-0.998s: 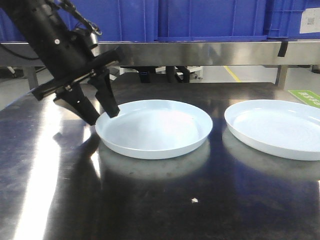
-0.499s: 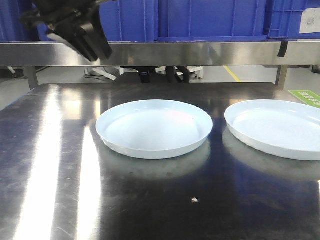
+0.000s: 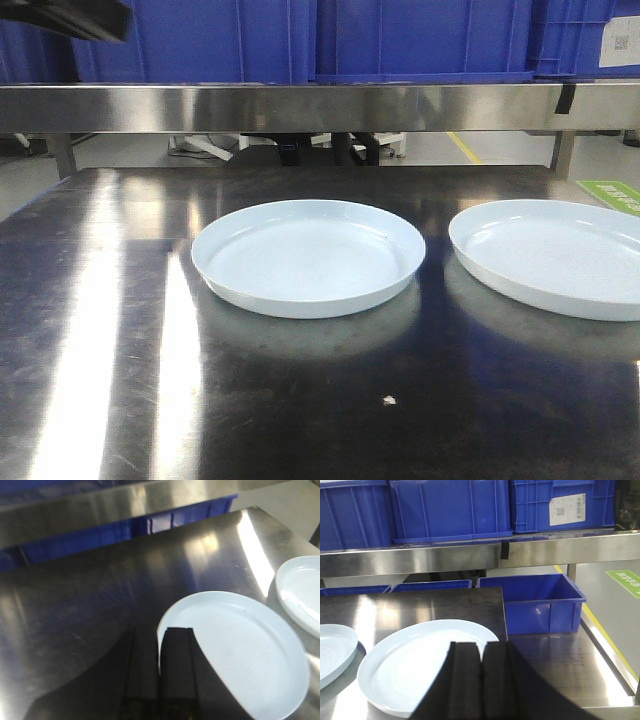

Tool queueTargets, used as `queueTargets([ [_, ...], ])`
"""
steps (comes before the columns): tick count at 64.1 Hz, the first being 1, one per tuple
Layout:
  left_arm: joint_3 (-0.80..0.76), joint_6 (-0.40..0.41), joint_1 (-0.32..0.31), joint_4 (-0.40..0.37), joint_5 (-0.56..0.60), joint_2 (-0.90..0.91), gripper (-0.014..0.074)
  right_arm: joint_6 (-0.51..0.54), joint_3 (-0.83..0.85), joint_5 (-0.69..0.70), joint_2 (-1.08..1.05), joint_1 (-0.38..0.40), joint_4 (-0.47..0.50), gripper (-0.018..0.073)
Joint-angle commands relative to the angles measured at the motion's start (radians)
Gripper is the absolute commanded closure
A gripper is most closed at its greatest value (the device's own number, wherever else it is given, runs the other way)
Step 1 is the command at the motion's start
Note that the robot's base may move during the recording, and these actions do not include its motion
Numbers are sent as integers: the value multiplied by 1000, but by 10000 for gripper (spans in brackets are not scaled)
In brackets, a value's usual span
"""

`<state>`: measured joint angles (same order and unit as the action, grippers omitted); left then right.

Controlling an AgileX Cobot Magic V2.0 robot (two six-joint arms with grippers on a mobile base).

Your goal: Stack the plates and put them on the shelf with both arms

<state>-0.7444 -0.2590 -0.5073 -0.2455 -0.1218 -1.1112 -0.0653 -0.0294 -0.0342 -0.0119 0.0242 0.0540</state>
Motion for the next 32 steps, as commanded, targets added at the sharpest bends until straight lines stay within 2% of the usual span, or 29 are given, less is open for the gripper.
queueTargets([
  [1,61,-85,27,9,143,112,516,3,-1,91,-18,5,-10,503],
  [6,132,-118,62,17,172,188,516,3,-1,91,-18,5,-10,503],
  [25,329,-118,238,17,182,502,516,3,-1,91,-18,5,-10,503],
  [32,377,-112,286,14,182,619,516,3,-1,91,-18,5,-10,503],
])
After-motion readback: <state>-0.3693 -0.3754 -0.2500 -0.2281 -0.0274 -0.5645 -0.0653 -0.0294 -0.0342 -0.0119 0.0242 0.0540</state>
